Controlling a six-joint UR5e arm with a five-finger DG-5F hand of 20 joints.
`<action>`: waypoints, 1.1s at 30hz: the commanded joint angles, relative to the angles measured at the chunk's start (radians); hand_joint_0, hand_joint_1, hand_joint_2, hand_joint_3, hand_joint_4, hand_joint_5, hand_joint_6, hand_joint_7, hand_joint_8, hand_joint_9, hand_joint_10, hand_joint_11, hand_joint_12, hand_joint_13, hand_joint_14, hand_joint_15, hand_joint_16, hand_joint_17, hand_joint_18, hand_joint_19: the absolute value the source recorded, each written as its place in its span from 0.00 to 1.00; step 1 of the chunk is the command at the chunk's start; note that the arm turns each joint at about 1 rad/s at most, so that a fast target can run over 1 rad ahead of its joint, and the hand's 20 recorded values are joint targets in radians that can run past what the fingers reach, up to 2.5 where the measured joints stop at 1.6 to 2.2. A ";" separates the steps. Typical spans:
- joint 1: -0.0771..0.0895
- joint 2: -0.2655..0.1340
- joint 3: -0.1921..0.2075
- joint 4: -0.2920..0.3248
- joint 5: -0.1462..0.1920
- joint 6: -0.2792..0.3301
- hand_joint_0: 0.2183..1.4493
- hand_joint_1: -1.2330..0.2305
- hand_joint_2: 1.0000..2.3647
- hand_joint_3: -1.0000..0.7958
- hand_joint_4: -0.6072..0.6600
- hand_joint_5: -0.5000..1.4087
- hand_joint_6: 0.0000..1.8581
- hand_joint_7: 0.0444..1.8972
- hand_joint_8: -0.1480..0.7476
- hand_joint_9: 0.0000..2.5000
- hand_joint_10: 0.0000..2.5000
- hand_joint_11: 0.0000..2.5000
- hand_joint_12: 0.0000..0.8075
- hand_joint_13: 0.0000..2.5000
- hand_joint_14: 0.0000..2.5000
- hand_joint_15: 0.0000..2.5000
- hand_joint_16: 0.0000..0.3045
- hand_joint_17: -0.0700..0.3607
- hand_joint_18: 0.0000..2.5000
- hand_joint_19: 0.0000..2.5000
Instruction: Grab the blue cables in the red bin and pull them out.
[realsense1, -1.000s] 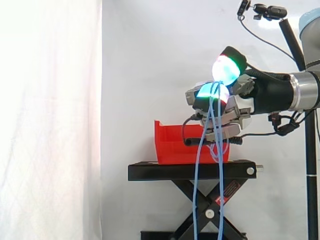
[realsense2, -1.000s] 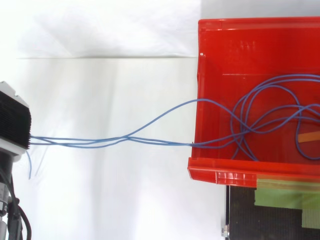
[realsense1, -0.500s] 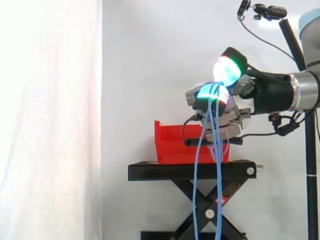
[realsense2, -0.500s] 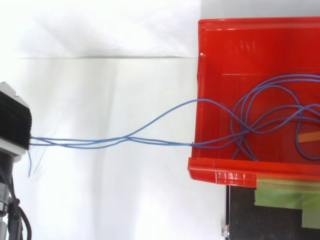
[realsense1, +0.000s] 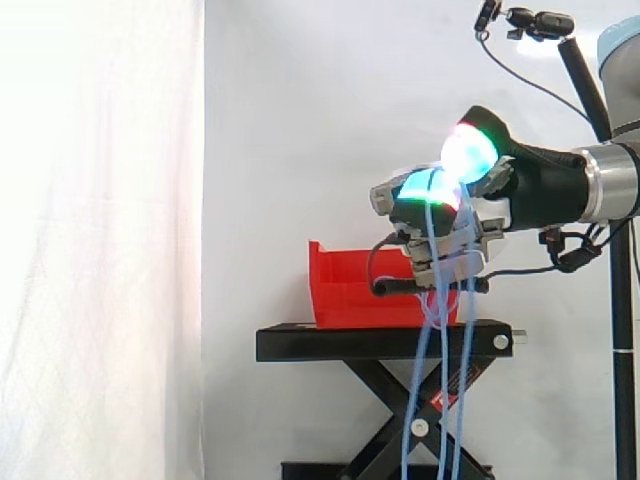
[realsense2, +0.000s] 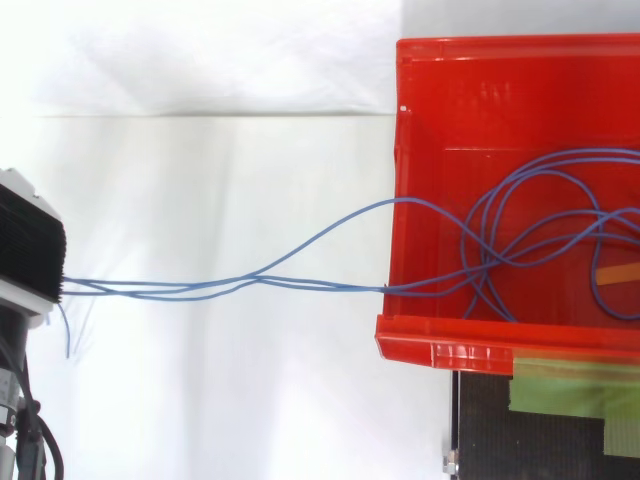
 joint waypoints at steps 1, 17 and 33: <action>0.001 0.000 0.000 -0.001 0.000 0.000 0.40 0.13 0.00 0.00 0.63 0.55 0.53 0.21 0.44 0.45 0.25 0.62 0.42 0.48 0.63 0.49 0.17 0.43 0.51 0.63; 0.001 0.000 0.000 -0.011 0.000 0.000 0.37 0.25 0.00 0.00 0.64 0.58 0.50 0.20 0.46 0.46 0.24 0.60 0.44 0.48 0.65 0.46 0.18 0.44 0.52 0.62; 0.001 0.000 0.000 -0.011 0.000 0.000 0.35 0.29 0.00 0.00 0.65 0.65 0.38 0.27 0.47 0.47 0.19 0.62 0.45 0.48 0.63 0.47 0.18 0.45 0.52 0.61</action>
